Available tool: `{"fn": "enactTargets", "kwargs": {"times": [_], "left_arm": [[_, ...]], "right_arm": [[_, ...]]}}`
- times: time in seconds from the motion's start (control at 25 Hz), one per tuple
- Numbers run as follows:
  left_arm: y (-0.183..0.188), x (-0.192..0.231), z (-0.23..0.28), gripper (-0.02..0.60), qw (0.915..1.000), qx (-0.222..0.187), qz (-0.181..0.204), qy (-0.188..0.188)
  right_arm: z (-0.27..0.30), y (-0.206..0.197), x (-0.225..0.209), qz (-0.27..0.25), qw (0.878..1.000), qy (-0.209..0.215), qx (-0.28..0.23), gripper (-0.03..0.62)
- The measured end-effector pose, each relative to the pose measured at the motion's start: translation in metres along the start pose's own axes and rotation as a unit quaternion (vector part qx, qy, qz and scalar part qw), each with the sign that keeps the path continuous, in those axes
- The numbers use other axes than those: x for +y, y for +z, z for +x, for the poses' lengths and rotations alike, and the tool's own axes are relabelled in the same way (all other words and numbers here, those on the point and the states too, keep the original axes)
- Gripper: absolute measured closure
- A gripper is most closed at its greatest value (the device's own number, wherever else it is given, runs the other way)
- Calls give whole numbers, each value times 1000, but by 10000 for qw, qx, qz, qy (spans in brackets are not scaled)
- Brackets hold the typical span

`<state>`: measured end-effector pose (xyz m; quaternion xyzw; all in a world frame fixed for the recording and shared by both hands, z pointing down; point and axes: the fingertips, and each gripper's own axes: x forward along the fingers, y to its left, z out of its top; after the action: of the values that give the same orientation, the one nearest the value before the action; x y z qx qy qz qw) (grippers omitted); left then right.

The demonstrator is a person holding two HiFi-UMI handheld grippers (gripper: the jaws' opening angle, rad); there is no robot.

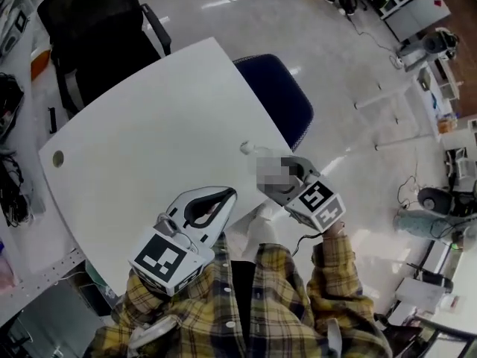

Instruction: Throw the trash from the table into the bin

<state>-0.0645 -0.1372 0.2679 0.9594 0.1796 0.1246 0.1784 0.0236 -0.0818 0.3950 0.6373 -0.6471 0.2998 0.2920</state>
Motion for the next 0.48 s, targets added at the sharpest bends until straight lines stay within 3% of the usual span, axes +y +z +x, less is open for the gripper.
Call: {"fn": "enactTargets", "kwargs": {"times": [0.24, 0.48], "left_arm": [[14, -34, 65, 574, 9994, 54, 205, -256], [7, -77, 138, 574, 9991, 7, 400, -145]], "right_arm": [[-56, -45, -51, 462, 9977, -420, -246, 289], [-100, -95, -103, 621, 9951, -413, -654, 289]]}}
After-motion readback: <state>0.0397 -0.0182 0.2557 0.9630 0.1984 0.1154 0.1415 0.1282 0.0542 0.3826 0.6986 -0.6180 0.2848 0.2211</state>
